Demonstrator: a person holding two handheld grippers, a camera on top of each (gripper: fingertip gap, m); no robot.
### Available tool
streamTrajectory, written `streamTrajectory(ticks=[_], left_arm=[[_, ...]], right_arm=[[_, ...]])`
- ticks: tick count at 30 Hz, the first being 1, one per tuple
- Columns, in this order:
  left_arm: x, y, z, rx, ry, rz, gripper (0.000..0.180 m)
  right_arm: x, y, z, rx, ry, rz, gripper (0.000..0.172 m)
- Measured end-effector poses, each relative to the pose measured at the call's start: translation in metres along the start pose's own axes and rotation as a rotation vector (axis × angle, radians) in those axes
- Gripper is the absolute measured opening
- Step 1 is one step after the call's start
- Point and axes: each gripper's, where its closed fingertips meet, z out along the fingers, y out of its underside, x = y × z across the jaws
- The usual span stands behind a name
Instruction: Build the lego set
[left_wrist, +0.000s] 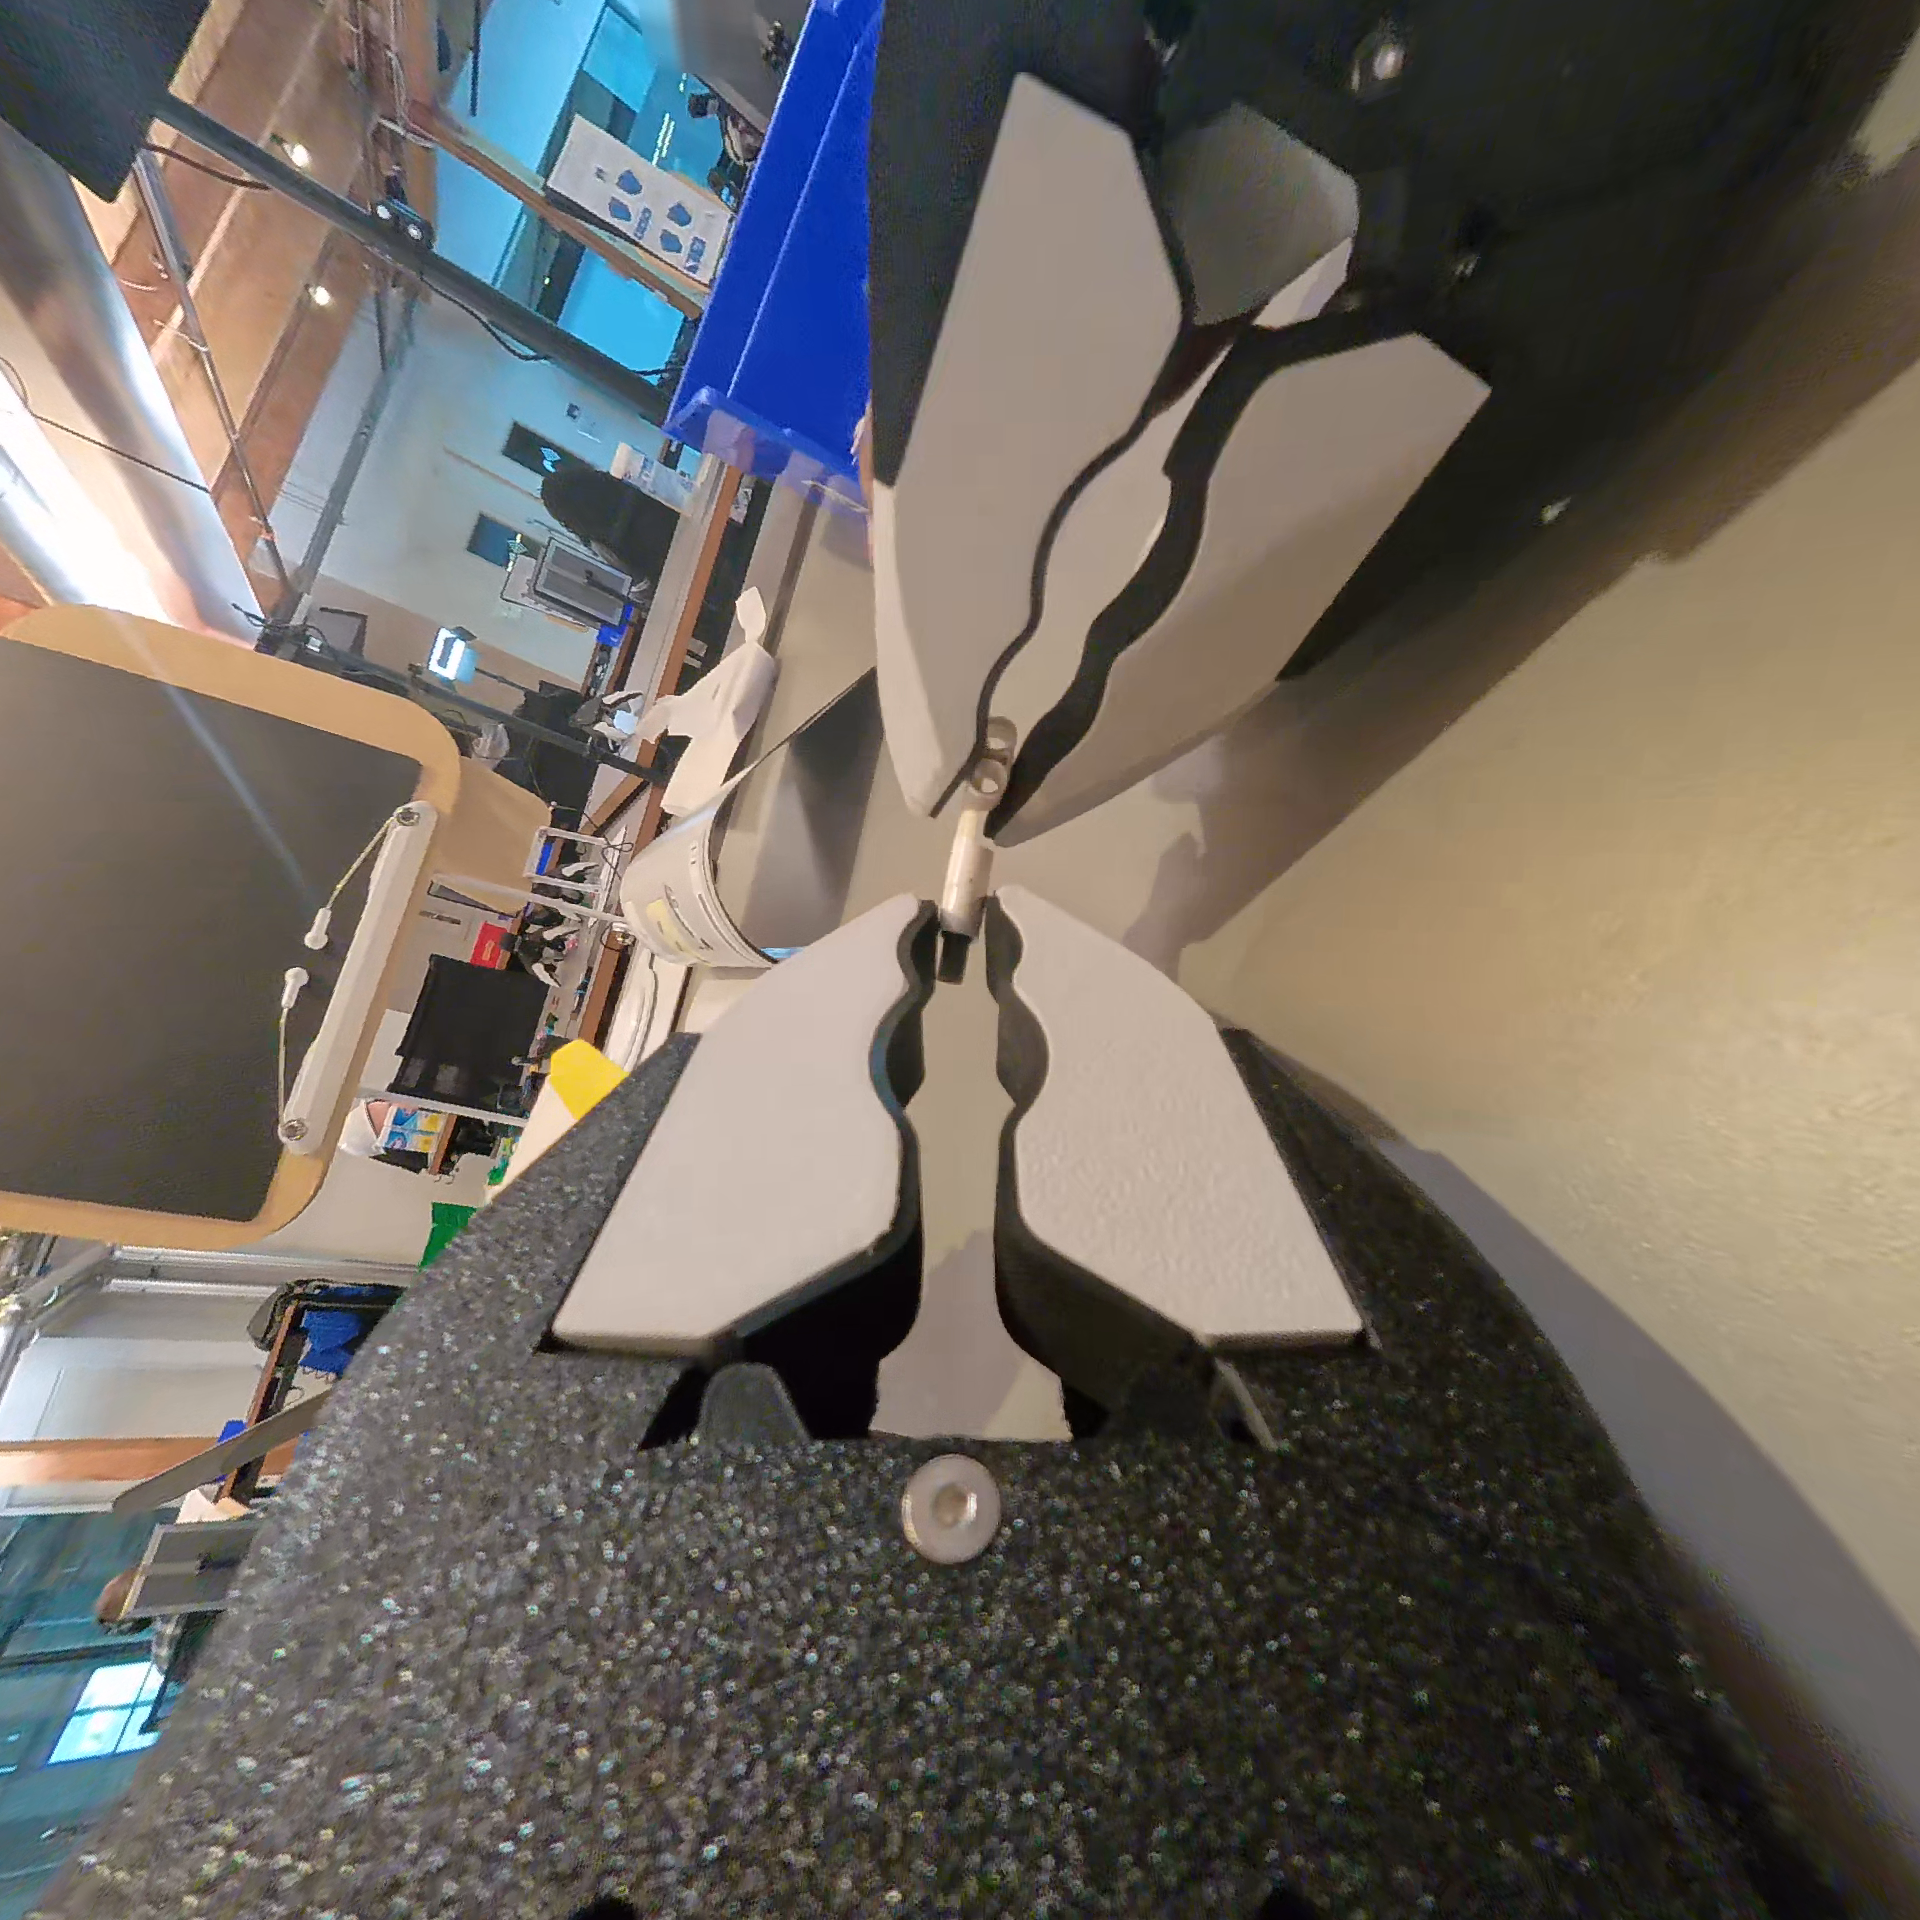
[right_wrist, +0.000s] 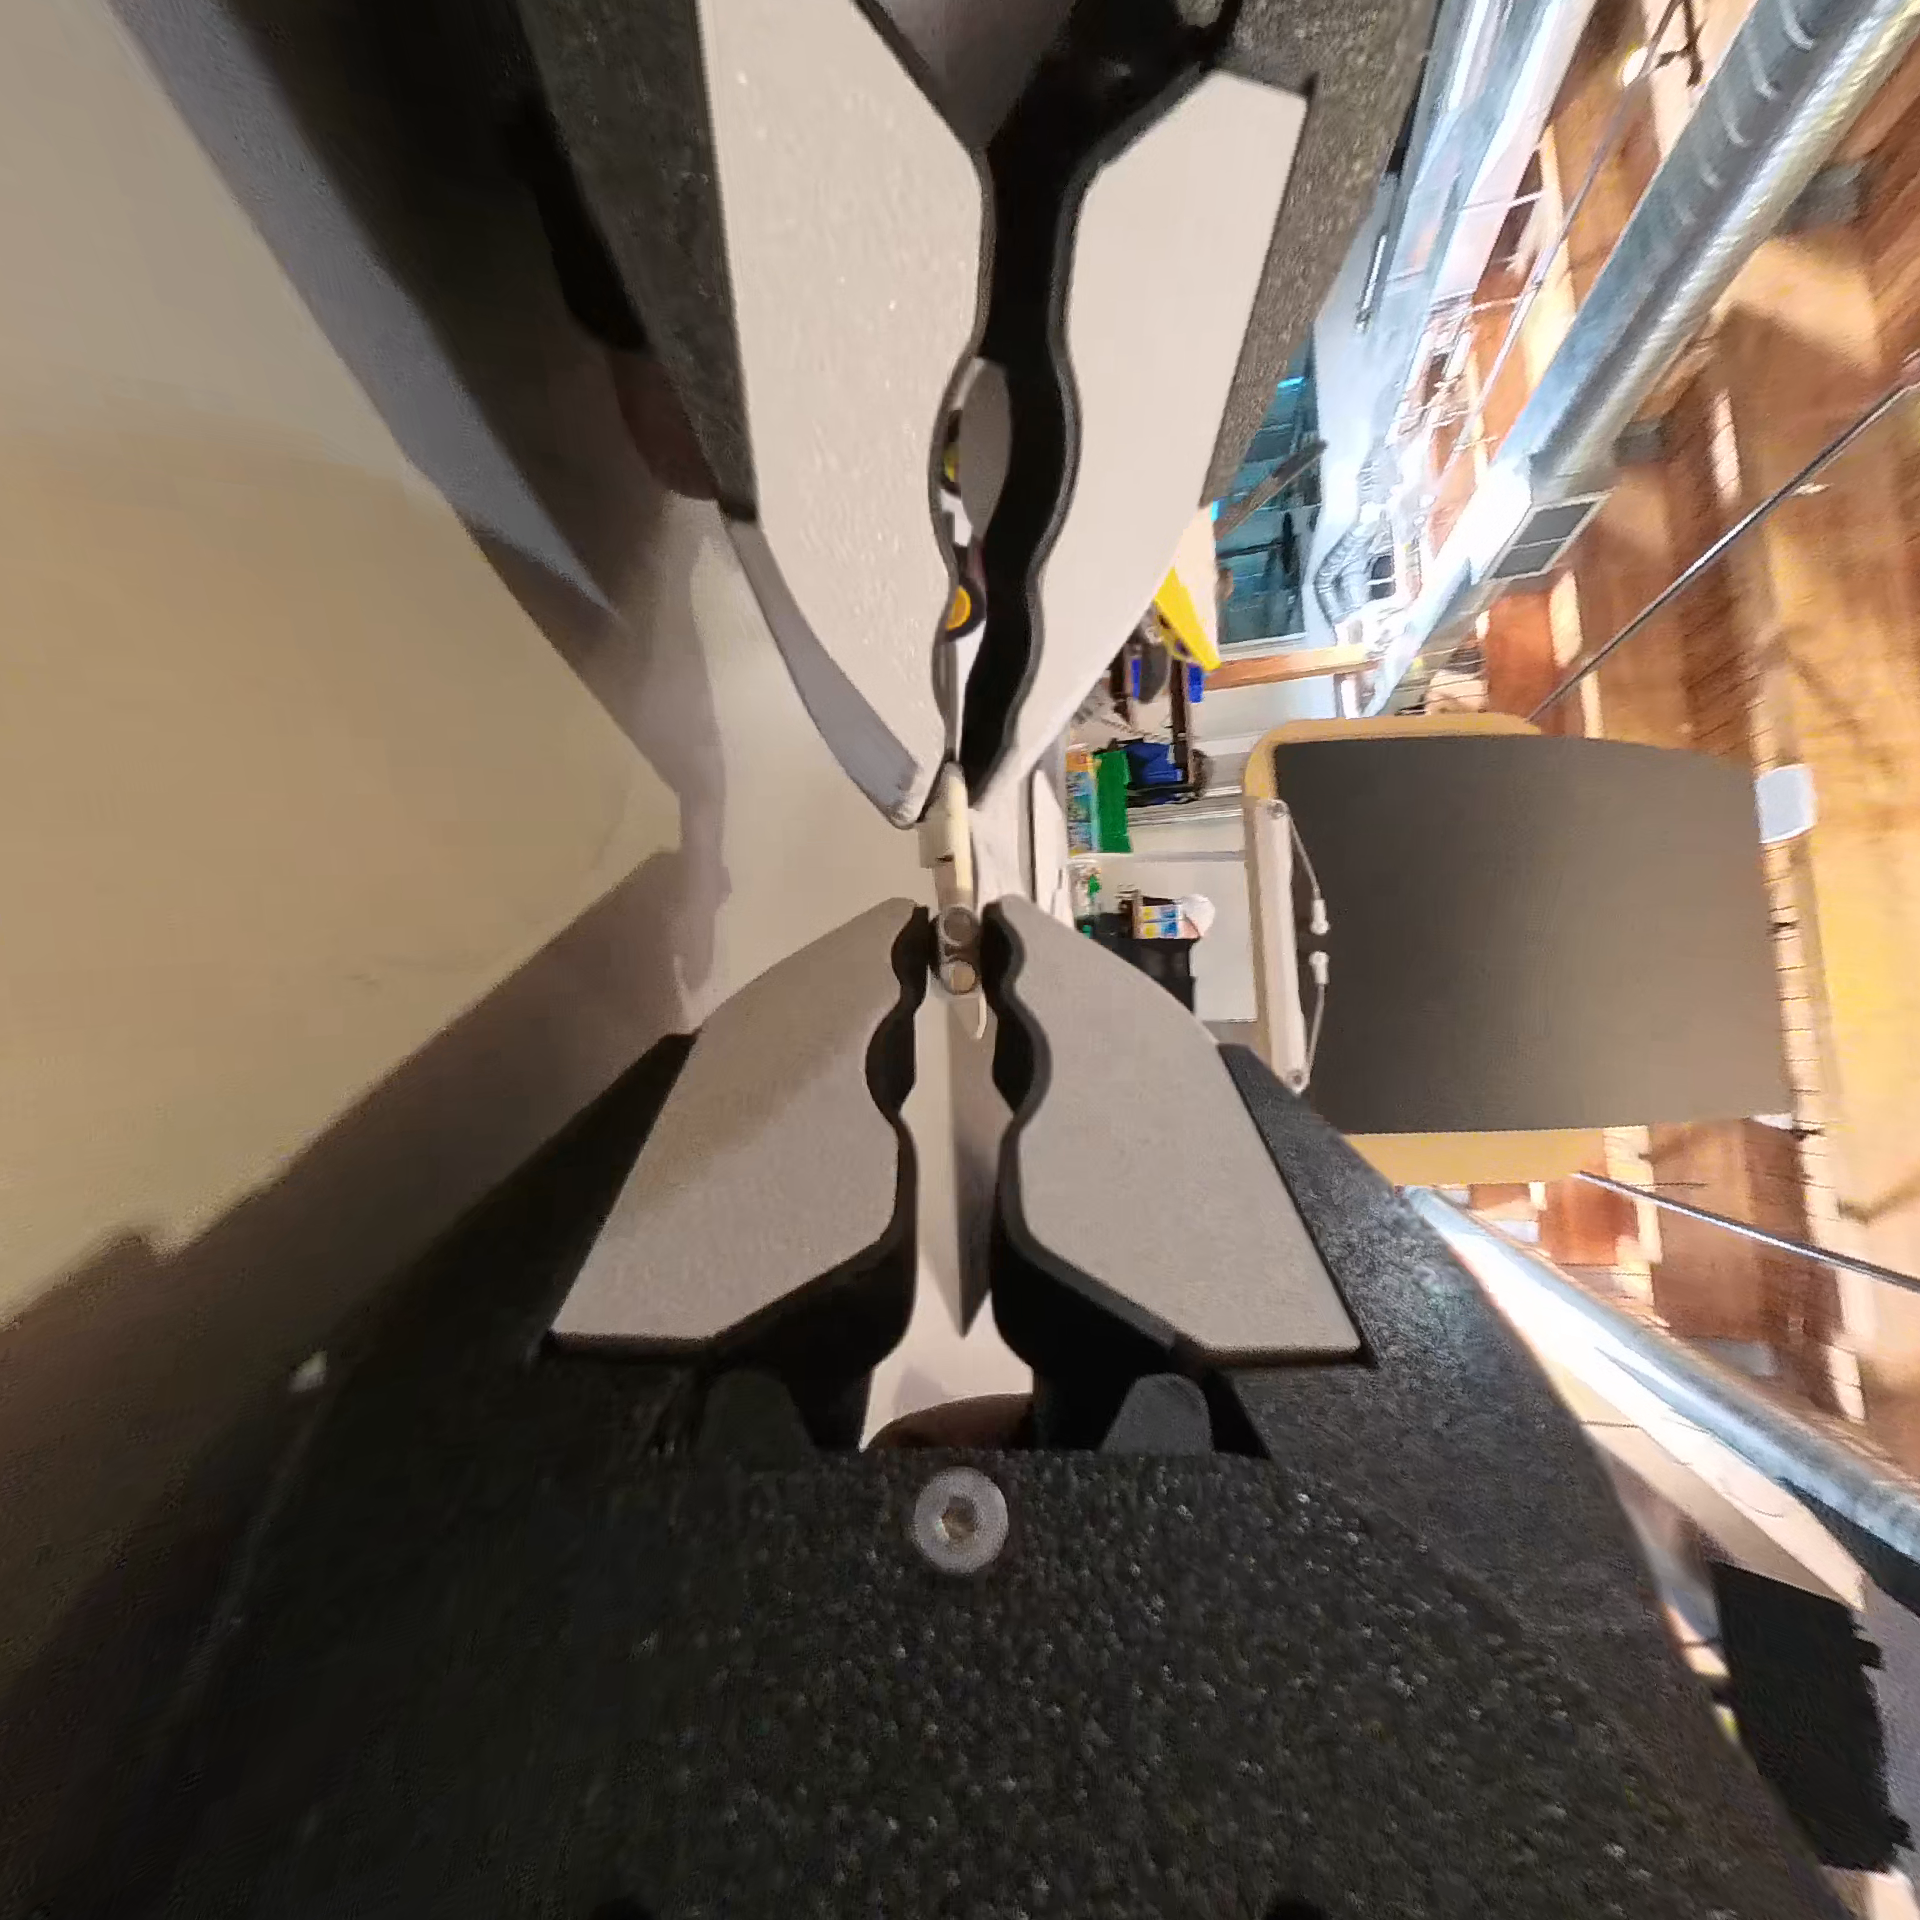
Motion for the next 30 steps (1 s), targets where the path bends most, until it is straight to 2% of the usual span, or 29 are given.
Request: streamTrajectory(ticks=[13, 26, 30], left_arm=[[-0.002, -0.009, -0.003, 0.032, -0.061, 0.099, 0.008], [-0.003, 0.001, 0.005, -0.010, -0.033, 0.040, 0.008], [-0.004, -0.001, 0.010, 0.005, -0.015, -0.021, 0.008]], right_arm=[[0.008, -0.002, -0.002, 0.008, 0.048, 0.030, 0.011], [0.002, 0.006, 0.000, -0.018, -0.029, 0.123, 0.013], [0.002, 0.012, 0.002, -0.046, -0.040, 0.150, 0.016]])
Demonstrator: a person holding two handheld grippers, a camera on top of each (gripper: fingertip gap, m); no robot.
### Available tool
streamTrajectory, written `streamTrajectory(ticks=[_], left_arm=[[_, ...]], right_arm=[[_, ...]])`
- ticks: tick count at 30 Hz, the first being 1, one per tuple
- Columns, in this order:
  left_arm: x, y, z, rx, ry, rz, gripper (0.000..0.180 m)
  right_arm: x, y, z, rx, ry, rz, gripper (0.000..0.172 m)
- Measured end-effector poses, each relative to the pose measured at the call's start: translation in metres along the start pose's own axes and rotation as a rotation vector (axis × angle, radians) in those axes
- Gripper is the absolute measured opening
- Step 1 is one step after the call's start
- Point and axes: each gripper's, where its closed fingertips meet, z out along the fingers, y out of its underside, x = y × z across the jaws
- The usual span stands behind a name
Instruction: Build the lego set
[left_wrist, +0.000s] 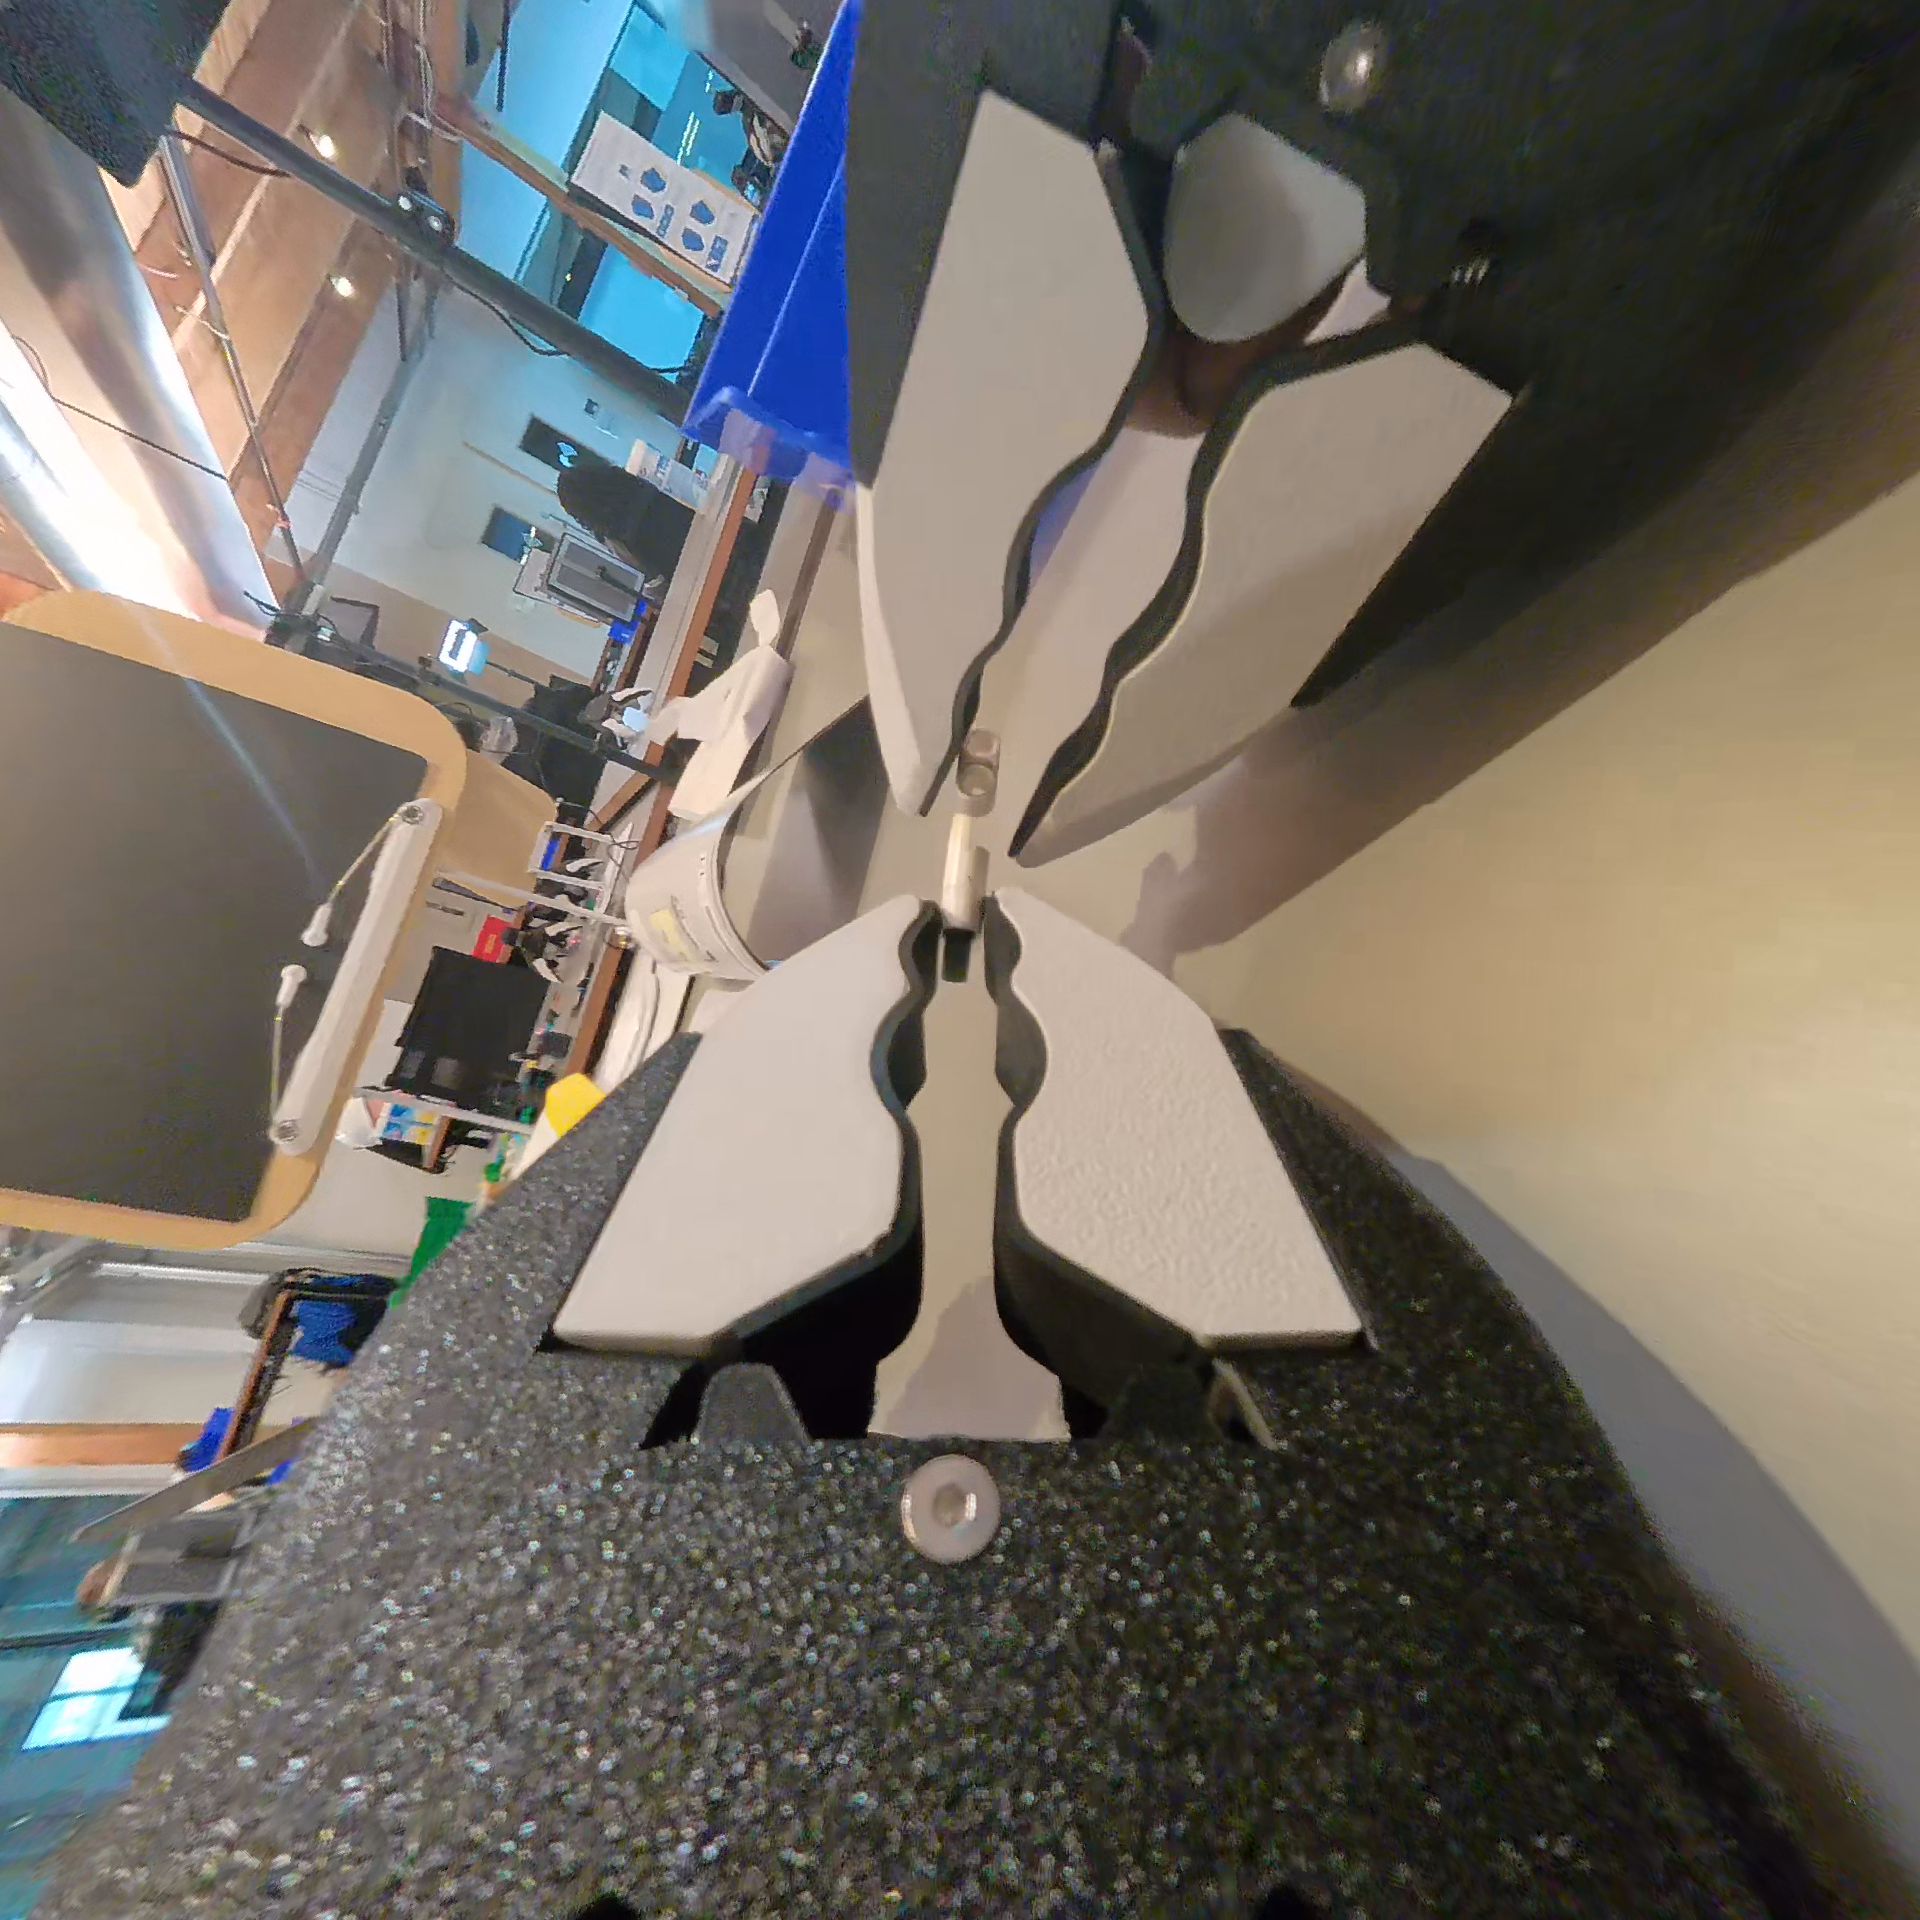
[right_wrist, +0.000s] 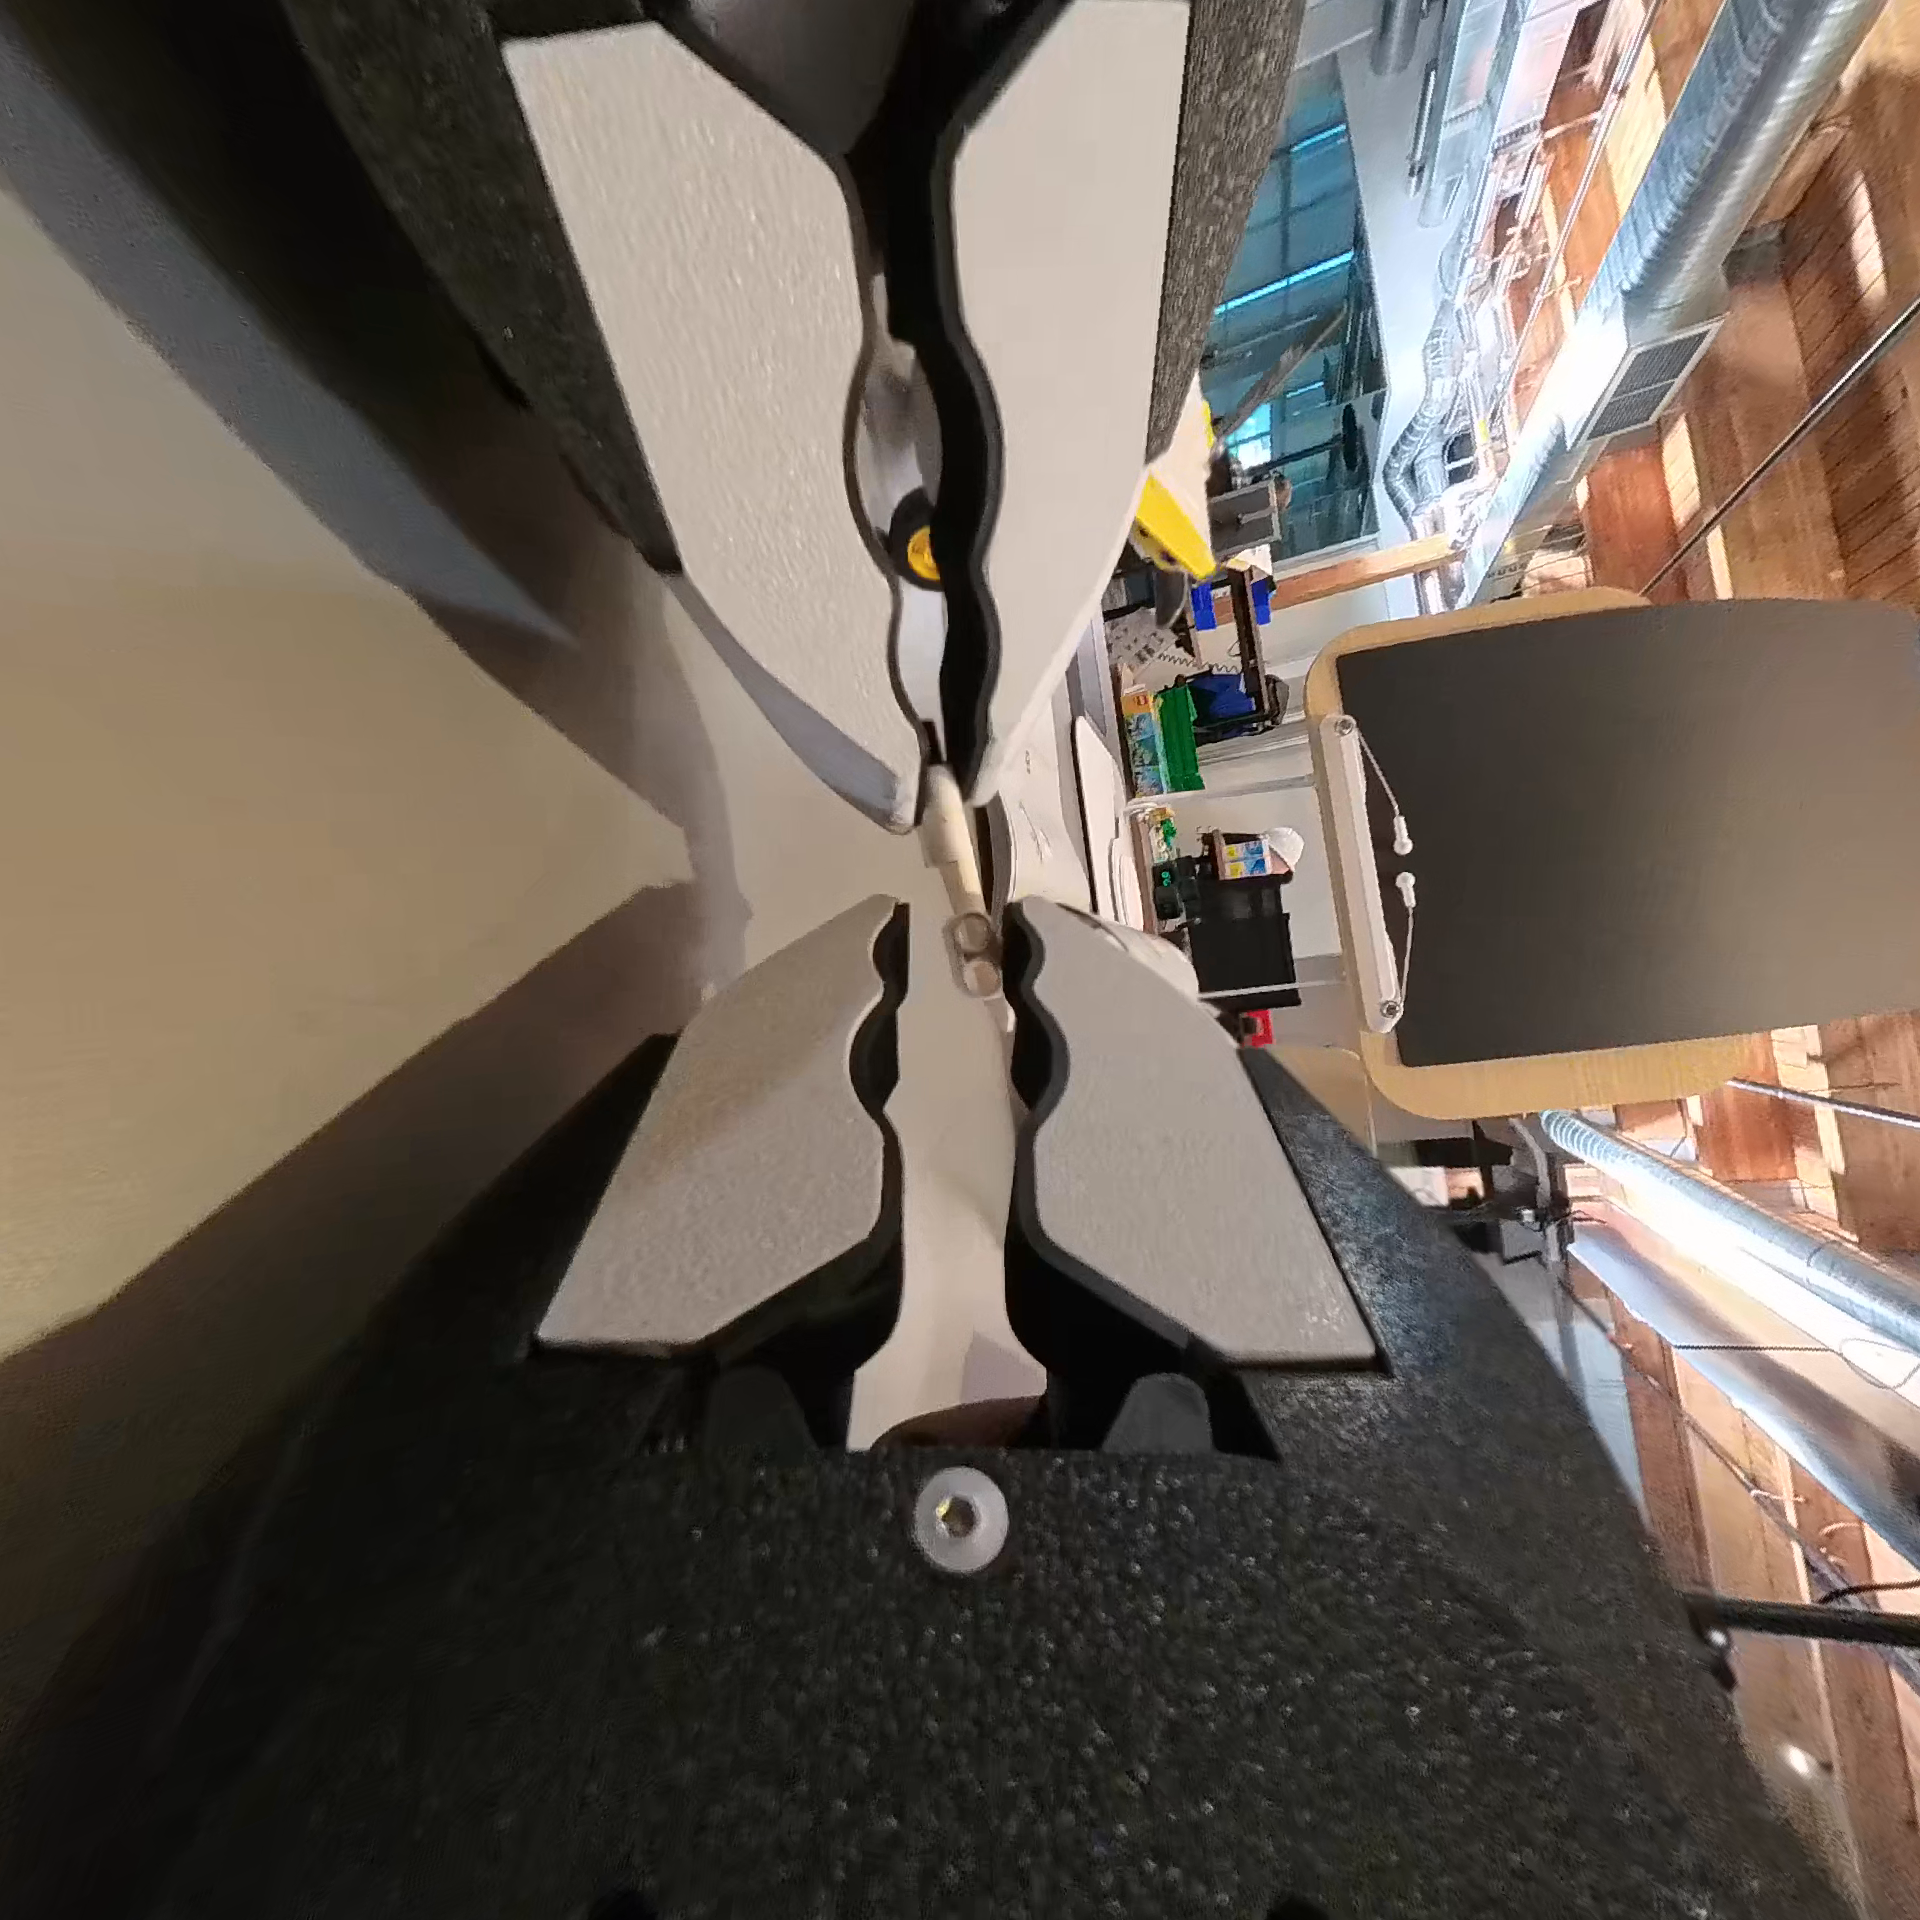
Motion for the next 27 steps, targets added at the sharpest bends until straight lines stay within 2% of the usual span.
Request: streamTrajectory(ticks=[5, 14, 27], left_arm=[[0.003, -0.003, 0.005, 0.016, 0.023, -0.020, 0.008], [0.013, 0.008, 0.012, -0.038, 0.059, 0.019, 0.008], [0.012, 0.013, 0.013, -0.053, 0.083, -0.050, 0.008]], right_arm=[[0.001, 0.007, 0.002, -0.029, -0.010, 0.018, 0.016], [-0.009, 0.014, 0.003, -0.051, -0.075, 0.047, 0.016], [-0.010, 0.017, 0.001, -0.068, -0.102, 0.076, 0.016]])
